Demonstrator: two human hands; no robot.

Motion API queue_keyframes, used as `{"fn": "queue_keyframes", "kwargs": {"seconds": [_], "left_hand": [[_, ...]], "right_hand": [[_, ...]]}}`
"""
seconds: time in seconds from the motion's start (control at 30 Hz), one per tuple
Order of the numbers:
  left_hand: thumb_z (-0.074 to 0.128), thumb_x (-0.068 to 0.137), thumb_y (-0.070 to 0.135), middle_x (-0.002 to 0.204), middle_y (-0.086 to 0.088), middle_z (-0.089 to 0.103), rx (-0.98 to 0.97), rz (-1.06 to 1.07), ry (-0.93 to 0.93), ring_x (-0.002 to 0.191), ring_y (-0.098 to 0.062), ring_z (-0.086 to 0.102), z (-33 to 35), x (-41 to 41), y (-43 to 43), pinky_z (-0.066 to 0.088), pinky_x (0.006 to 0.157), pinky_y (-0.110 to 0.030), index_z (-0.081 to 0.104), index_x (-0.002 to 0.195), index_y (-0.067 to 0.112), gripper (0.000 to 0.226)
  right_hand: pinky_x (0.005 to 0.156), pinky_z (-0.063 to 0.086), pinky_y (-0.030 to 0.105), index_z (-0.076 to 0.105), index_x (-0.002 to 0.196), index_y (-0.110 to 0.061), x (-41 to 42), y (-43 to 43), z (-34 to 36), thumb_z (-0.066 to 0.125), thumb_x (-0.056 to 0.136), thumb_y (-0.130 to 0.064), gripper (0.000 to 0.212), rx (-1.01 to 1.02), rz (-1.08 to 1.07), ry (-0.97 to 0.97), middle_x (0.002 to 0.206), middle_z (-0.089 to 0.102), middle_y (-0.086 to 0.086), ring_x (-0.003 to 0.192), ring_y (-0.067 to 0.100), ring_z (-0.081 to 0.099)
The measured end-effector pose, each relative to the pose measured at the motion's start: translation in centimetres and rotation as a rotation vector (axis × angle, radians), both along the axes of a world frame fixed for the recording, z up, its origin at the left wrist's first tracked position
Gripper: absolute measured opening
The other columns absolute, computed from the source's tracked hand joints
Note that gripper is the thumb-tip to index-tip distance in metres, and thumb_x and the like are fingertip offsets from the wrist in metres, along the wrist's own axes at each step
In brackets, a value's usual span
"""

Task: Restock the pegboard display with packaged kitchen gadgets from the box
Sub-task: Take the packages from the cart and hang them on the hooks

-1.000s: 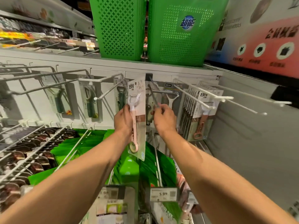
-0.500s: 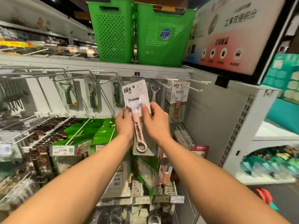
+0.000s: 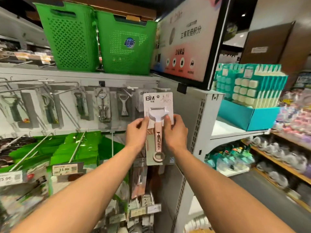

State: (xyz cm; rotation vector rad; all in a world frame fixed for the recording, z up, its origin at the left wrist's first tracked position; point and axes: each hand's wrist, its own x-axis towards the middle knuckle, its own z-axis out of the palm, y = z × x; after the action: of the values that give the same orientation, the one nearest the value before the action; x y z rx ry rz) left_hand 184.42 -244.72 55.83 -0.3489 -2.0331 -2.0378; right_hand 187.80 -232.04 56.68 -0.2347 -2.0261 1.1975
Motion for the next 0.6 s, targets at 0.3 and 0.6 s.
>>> {"fn": "queue_keyframes", "kwargs": {"seconds": [0.3, 0.6], "left_hand": [[0.061, 0.103, 0.048, 0.097, 0.008, 0.081, -0.035, -0.056, -0.078, 0.098, -0.018, 0.076, -0.1, -2.9, 2.4, 0.059, 0.098, -0.051, 0.079, 0.107, 0.027, 0.028], [0.063, 0.104, 0.036, 0.093, 0.003, 0.078, -0.027, 0.029, -0.033, 0.09, -0.018, 0.074, -0.9, -5.8, 2.9, 0.059, 0.091, -0.041, 0.072, 0.104, 0.023, 0.016]], "right_hand": [[0.076, 0.054, 0.034, 0.061, 0.117, -0.027, -2.3, 3.3, 0.6, 0.049, 0.105, -0.047, 0.027, -0.053, -0.012, -0.06, 0.101, 0.073, -0.004, 0.089, 0.018, 0.069], [0.072, 0.047, 0.035, 0.046, 0.112, -0.029, -5.7, 2.5, 0.0, 0.054, 0.103, -0.032, 0.013, -0.073, -0.045, -0.015, 0.106, 0.066, -0.003, 0.091, 0.018, 0.064]]}}
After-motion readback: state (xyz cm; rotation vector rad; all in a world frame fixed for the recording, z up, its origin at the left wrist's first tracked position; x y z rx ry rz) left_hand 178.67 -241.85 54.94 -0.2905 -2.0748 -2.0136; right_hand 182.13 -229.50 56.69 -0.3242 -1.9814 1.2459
